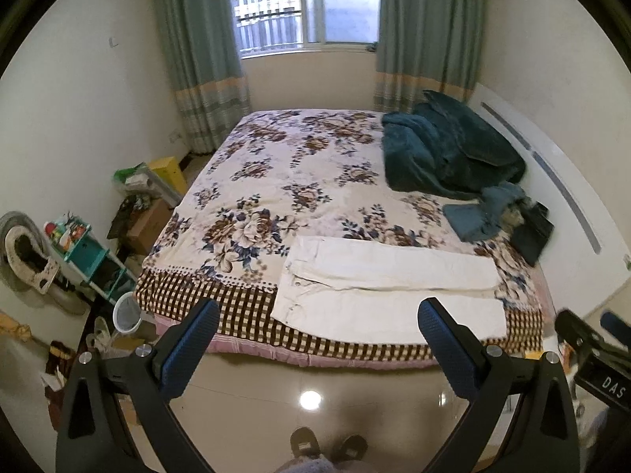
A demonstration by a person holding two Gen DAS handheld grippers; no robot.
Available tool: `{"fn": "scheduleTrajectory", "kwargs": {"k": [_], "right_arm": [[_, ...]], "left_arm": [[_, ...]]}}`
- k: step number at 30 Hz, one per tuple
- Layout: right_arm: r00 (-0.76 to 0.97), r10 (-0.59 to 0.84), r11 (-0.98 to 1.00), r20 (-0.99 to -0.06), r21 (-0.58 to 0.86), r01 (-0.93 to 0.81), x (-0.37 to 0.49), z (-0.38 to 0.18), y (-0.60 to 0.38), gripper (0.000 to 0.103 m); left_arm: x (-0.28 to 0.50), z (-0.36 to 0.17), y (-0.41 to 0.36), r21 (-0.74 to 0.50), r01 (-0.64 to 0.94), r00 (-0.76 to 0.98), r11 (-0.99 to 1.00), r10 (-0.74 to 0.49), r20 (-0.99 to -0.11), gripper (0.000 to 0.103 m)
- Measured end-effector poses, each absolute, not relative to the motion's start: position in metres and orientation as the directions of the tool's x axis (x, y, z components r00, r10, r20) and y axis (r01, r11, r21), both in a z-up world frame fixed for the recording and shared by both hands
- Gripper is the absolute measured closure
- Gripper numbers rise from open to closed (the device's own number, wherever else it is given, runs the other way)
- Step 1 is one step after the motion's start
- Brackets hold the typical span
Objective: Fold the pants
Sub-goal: 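Lower both tools to the white pants and close on the leg hems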
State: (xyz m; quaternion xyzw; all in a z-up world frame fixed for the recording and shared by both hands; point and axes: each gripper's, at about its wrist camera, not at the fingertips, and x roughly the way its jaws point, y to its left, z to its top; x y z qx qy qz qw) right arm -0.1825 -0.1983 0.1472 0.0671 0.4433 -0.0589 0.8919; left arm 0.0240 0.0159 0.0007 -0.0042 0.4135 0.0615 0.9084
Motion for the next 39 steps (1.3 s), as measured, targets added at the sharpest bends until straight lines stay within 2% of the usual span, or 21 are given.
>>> {"fn": "scheduleTrajectory", "kwargs": {"k": [4,11,24,31,39], "right_arm": [[0.580,-0.081,0.978,-0.811,0.046,0.201,-0.142,0.114,-0.226,0.000],[0.513,-0.128,0.972,-0.849,-0.005,0.234,-0.053,0.051,-0.260,0.000],[0.344,-0.128,0.939,-0.930,-0.002,0.343,0.159,-0.076,-0.309,0.000],[0.193,-0.079,0.892,-0.978,0.017,0.452,0.281,-0.172,-0.345,0.000],[0.060,-0.031,0.780,-0.998,0.013,0.626,0.398,-0.332,-0.405,0.000]], "left_arm": [[0.057,-0.021,0.006,0.091,-0.175,0.643,0.980,0.184,-0.744,0.000],[0.121,-0.068,-0.006,0.142,-0.187,0.578,0.972,0.226,-0.784,0.000],[0.285,-0.165,-0.020,0.167,-0.109,0.443,0.980,0.198,-0.874,0.000],[0.393,-0.251,-0.013,0.116,-0.152,0.273,0.982,0.154,-0.949,0.000],[0.503,-0.392,0.025,0.104,-0.353,-0.015,0.930,0.106,-0.994,0.000]]}}
